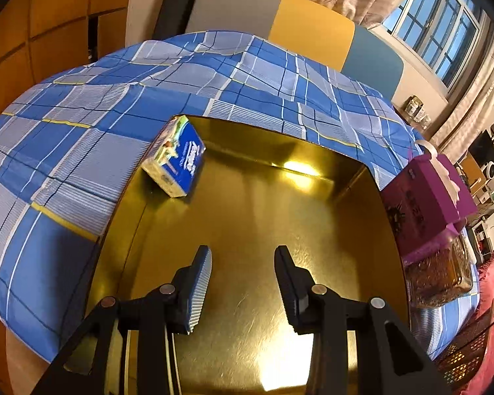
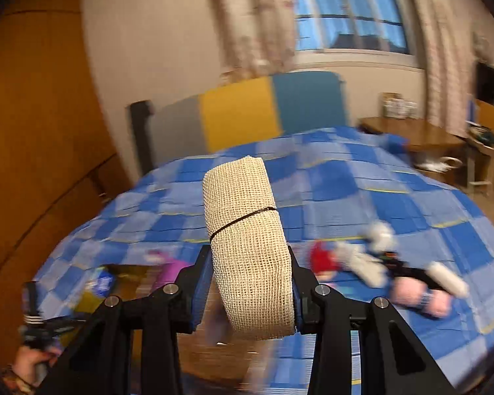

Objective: Organize soft objects
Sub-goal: 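Lower the beige mesh roll into the gold tray and open the right gripper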

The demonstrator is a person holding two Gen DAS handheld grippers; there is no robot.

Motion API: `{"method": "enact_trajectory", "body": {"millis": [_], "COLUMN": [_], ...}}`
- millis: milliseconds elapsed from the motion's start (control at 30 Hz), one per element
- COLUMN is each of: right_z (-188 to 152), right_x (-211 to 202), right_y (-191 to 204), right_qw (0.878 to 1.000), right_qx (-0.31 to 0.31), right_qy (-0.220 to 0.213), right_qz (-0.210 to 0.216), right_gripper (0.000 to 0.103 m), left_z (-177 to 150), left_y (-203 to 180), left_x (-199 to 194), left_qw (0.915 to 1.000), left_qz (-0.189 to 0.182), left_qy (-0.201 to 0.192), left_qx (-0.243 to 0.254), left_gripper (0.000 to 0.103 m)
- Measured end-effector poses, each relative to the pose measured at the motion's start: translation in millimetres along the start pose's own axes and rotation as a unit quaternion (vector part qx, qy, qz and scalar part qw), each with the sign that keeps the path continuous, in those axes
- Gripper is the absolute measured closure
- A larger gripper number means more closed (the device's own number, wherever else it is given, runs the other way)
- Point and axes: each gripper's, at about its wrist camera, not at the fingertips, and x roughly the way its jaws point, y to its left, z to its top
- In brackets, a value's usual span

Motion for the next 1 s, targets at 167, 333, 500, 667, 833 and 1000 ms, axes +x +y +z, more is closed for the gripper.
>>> {"method": "enact_trajectory", "body": {"millis": [167, 333, 500, 667, 833, 1000], "right_z": [-6, -40, -75, -101, -118, -119], "right_x": [29, 88, 155, 219, 268, 295], "right_y": [88, 171, 213, 235, 242, 247], "right_qw": [0.995, 0.981, 0.970, 0.956, 0.950, 0.946], "right_qx": [-0.033, -0.060, -0.056, -0.013, 0.041, 0.096], "right_qy": [0.046, 0.129, 0.196, 0.267, 0.298, 0.304], "right_qz": [0.077, 0.131, 0.131, 0.117, 0.083, 0.059], "right_gripper": [0.062, 0.062, 0.062, 0.062, 0.062, 0.059], "left_z": [-11, -20, -26, -30, -31, -31], "left_y": [10, 18, 27, 43, 71, 94], "left_x": [-11, -19, -25, -35, -45, -53], "left_qw": [0.9997, 0.9995, 0.9994, 0.9986, 0.9964, 0.9930], "left_qz": [0.016, 0.014, 0.015, 0.022, 0.035, 0.045], "left_qy": [-0.018, -0.026, -0.030, -0.038, -0.048, -0.058], "left_qx": [-0.003, -0.007, -0.012, -0.028, -0.061, -0.092], "left_gripper": [0.063, 0.064, 0.063, 0.064, 0.064, 0.064]}}
